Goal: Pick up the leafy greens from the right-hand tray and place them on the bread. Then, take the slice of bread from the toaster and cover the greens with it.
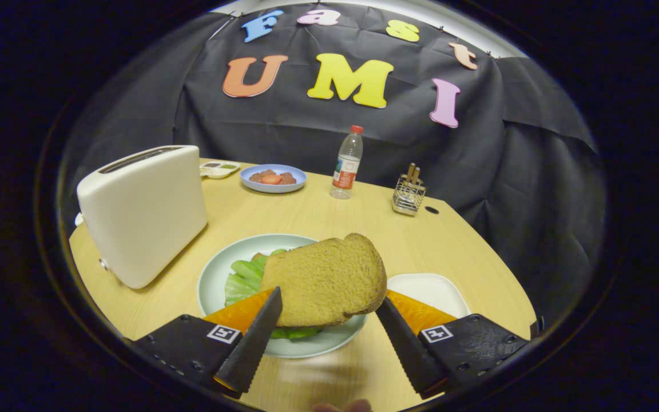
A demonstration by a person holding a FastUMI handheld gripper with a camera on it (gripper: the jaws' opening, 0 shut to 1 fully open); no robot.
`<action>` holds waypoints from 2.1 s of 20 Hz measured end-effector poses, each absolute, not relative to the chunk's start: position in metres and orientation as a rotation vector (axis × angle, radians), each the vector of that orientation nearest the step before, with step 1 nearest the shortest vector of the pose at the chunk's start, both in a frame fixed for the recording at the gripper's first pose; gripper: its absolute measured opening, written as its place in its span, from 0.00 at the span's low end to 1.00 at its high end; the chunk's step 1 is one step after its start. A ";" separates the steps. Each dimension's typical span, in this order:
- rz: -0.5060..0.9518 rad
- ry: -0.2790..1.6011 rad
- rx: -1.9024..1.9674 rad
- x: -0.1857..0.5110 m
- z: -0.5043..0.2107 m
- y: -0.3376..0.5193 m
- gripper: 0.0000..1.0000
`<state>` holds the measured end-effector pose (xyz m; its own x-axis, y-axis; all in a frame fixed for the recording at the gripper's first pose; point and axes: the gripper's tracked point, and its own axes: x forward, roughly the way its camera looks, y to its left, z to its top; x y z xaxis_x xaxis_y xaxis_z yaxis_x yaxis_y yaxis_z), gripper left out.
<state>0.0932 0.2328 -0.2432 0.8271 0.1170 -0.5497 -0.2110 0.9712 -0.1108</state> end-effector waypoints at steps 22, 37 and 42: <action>0.434 0.594 0.522 0.093 -0.223 0.313 0.01; 0.143 0.446 0.025 0.092 -0.204 0.232 0.97; 0.140 0.240 -0.007 0.079 -0.147 0.220 0.97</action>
<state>0.0791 0.2198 -0.1467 0.9617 0.1369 -0.2374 -0.1385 0.9903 0.0100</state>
